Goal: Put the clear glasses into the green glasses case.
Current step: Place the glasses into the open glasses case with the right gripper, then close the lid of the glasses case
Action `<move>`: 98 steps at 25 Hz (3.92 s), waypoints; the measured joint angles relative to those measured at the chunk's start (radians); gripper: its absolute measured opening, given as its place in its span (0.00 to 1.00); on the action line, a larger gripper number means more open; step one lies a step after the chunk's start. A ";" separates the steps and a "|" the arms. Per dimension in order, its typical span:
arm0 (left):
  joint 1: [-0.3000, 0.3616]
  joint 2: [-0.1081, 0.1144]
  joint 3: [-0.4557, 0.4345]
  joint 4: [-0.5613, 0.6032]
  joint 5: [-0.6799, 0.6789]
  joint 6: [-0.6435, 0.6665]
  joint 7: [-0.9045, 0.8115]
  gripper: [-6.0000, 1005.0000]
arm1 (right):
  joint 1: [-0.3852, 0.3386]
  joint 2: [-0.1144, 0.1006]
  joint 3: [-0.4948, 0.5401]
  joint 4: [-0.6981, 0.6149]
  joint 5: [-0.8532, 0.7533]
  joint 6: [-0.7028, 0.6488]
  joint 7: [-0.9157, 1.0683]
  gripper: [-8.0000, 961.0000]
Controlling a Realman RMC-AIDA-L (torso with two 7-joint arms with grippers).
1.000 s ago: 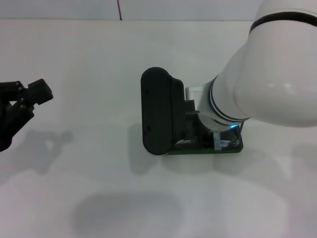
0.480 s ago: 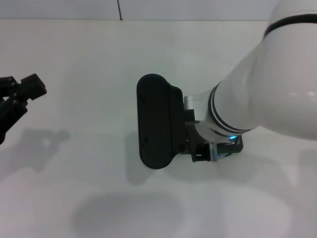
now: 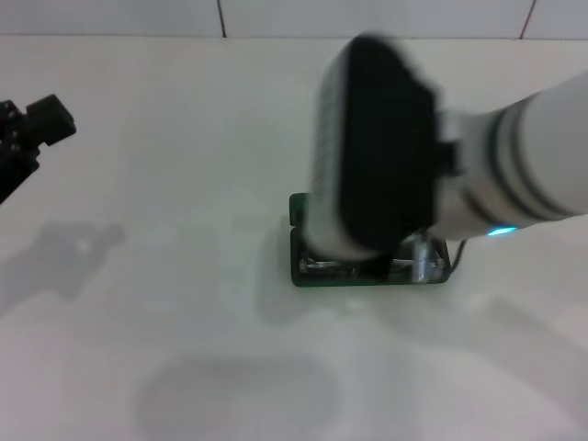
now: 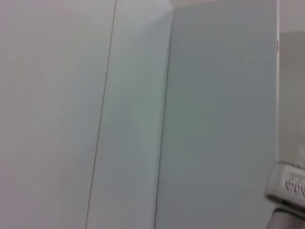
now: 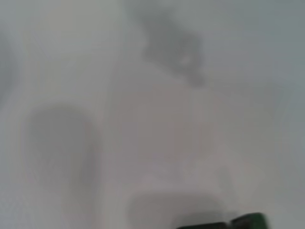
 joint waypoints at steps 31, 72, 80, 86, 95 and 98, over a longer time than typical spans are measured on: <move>-0.412 -0.127 0.010 -0.165 0.365 -0.413 -0.106 0.06 | -0.362 -0.008 1.287 0.612 0.899 -0.011 -0.807 0.18; -0.571 -0.148 0.426 -0.353 0.289 -0.806 -0.107 0.13 | -0.294 -0.015 1.349 0.886 0.904 0.025 -0.915 0.23; -0.566 -0.149 0.483 -0.358 0.245 -0.828 -0.106 0.13 | -0.294 -0.014 1.347 0.894 0.906 0.023 -0.915 0.24; -0.564 -0.149 0.491 -0.359 0.234 -0.837 -0.105 0.13 | -0.294 -0.012 1.346 0.895 0.909 0.019 -0.915 0.25; -0.558 -0.149 0.493 -0.368 0.232 -0.832 -0.105 0.13 | -0.294 -0.013 1.347 0.916 0.909 0.022 -0.916 0.26; -0.554 -0.150 0.506 -0.368 0.229 -0.828 -0.100 0.13 | -0.294 -0.013 1.347 0.924 0.908 0.024 -0.918 0.26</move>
